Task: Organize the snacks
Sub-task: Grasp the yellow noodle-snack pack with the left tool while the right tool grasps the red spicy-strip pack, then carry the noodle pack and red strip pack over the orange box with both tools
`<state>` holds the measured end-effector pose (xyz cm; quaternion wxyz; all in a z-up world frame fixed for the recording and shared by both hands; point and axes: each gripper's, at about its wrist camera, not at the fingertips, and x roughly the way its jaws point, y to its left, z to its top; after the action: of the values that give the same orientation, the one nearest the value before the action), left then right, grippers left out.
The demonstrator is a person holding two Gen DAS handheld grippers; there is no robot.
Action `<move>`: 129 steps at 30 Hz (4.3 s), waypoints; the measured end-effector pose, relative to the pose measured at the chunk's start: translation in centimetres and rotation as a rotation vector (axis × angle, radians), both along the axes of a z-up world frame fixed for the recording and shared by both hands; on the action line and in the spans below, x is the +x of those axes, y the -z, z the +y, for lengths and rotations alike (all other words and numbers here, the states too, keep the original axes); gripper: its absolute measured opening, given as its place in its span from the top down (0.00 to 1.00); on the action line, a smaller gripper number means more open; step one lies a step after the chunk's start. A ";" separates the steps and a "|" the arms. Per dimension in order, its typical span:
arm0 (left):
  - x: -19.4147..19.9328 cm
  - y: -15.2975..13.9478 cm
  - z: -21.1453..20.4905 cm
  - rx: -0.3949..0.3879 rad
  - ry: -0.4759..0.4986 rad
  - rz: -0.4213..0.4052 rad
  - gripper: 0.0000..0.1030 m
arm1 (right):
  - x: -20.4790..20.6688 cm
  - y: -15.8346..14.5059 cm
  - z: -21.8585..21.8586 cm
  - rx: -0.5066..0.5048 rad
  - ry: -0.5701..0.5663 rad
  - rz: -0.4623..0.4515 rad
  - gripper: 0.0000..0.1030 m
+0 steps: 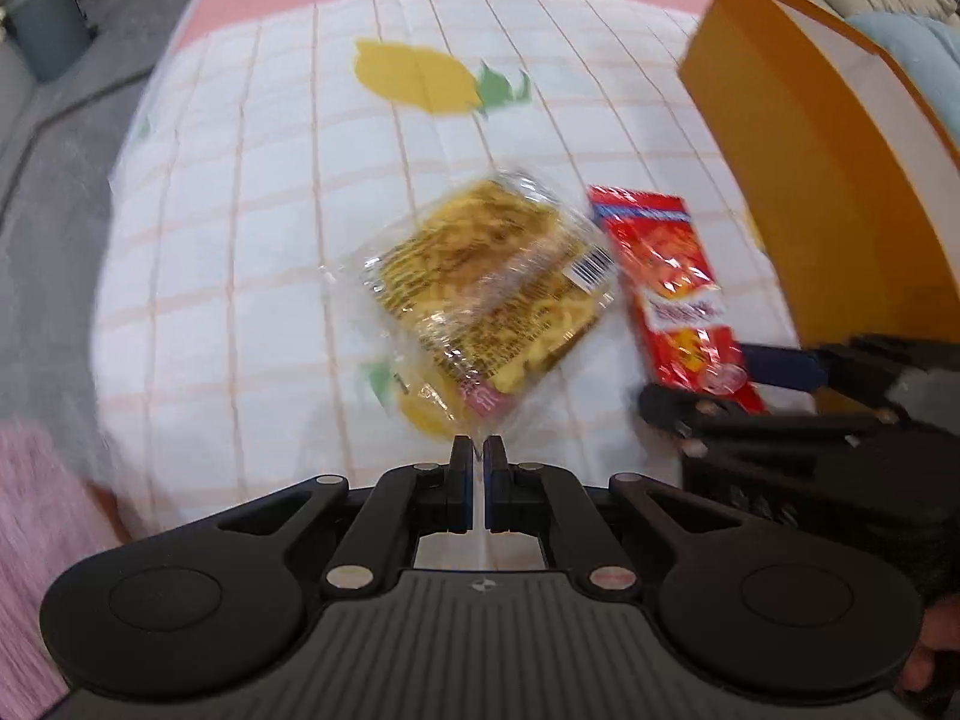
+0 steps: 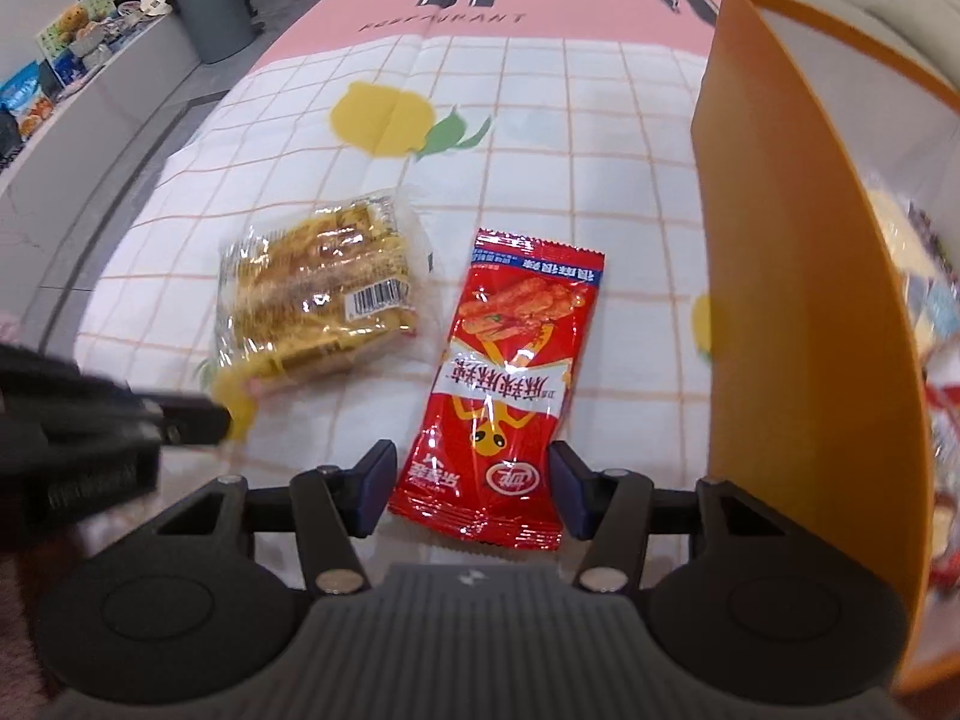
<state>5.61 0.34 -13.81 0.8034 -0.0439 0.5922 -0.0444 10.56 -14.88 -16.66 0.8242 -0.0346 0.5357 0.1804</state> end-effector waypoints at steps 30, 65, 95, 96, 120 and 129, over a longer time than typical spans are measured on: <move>2.0 -2.3 -1.5 0.175 0.366 -0.241 0.36 | -0.5 -1.4 -2.6 0.134 0.127 -0.022 0.51; 5.0 1.6 1.9 -0.167 0.216 -0.076 0.20 | 0.7 0.7 0.8 -0.020 -0.017 -0.116 0.53; -0.2 -5.9 1.9 -0.074 -0.044 -0.278 0.74 | -1.4 -3.7 -1.5 0.166 0.062 -0.185 0.82; -0.2 -6.2 1.9 -0.076 -0.047 -0.287 0.75 | -1.6 -4.1 -1.5 0.169 0.061 -0.196 0.82; 5.8 -16.2 -9.8 -0.149 0.205 -0.499 0.76 | -1.2 -13.3 -11.3 0.052 0.130 -0.446 0.82; 9.8 -14.4 -16.6 -0.094 0.319 -0.469 0.76 | 2.4 -12.1 -17.3 -0.051 0.191 -0.434 0.82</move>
<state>15.38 -16.29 0.64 0.8984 0.0242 0.3867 -0.2065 12.92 -32.21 -4.52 0.9322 -0.0427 0.3513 0.0763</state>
